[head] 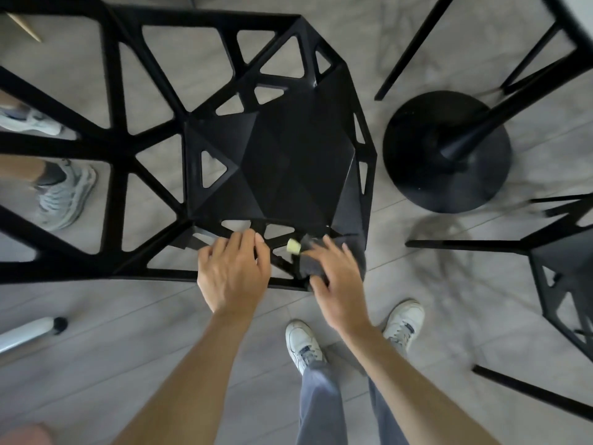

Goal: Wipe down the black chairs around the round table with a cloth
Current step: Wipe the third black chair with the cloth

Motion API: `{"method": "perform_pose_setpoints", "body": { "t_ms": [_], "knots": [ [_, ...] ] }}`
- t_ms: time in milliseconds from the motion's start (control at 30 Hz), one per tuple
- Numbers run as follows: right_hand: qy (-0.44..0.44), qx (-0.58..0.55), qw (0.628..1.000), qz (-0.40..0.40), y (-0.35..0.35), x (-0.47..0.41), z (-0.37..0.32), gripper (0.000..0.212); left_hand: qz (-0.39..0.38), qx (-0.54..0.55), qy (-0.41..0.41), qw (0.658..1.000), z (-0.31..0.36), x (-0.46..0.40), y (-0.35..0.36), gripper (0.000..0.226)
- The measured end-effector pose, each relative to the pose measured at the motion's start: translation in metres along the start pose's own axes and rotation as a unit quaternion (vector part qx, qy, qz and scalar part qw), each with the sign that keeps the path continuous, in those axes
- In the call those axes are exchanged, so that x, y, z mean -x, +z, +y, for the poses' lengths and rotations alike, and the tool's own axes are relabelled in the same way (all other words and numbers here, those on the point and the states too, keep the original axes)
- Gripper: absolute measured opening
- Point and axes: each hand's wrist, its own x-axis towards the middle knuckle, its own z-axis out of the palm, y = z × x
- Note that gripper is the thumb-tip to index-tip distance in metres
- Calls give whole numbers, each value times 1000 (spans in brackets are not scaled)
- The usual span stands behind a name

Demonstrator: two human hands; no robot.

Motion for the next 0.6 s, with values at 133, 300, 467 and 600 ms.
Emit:
{"method": "perform_pose_setpoints", "body": {
  "t_ms": [133,300,467,600],
  "knots": [
    [-5,-34,999,-39,0,20,-9,46,-26,36,-16,999,1,-2,-6,36],
    [-4,-73,996,-43,-2,15,-46,34,-78,205,-22,975,-16,-4,-21,21],
    [-77,-27,995,-53,41,23,-96,49,-114,271,-85,952,-60,-5,-58,21],
    [-134,50,987,-69,36,27,-71,60,-131,261,-45,955,-99,-5,-87,17]
  ]
}}
